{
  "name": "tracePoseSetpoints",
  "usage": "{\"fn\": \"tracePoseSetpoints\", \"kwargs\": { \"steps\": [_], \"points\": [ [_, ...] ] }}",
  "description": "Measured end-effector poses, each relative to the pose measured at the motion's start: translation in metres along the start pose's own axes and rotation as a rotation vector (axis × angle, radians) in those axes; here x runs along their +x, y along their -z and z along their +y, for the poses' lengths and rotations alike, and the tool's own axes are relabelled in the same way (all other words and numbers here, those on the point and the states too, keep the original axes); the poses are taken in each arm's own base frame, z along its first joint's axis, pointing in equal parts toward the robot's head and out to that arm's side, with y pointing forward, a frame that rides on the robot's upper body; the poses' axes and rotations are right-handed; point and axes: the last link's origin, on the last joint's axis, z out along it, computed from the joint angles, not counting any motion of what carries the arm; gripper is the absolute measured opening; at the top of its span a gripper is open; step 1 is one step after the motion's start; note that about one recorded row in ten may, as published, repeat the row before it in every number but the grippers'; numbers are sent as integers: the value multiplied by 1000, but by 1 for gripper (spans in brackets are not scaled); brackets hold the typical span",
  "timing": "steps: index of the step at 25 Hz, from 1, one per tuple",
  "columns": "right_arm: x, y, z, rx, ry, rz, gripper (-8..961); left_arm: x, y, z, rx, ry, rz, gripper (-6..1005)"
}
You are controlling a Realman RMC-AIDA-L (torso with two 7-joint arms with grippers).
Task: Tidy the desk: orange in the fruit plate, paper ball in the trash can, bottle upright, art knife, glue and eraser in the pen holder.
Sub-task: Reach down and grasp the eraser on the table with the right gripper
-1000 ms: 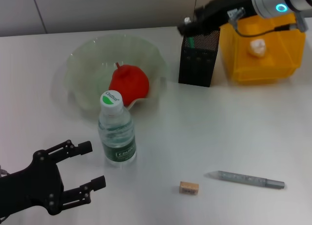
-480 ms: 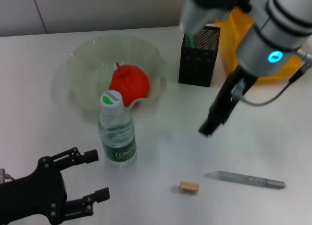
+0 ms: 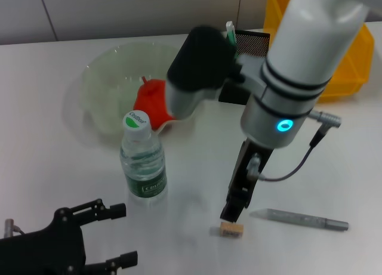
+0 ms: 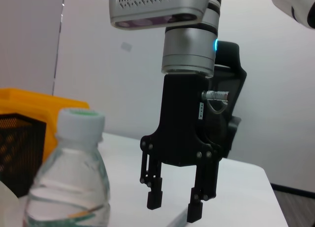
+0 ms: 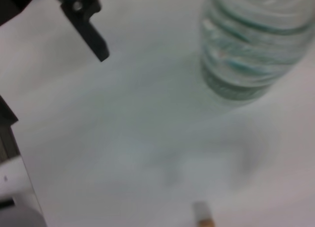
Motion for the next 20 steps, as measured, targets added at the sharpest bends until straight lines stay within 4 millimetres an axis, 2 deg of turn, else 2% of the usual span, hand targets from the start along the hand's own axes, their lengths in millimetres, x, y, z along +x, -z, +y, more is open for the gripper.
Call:
{"fn": "tracePoseSetpoints", "kwargs": {
  "steps": [3,9,13,20],
  "points": [
    [-4,-12,10,26,25,64,594,-3,-1,2,-13,6,-20,783],
    [-5,-20,14,44,41,107,595,-6,-3,3,-24,15,-36,783],
    [-6,-33,17,30,48,131,594,-6,-5,2,-20,14,-37,783],
    [-8,-41,20,33,68,135,589,-5,-6,1,-19,11,-40,783]
  ]
}}
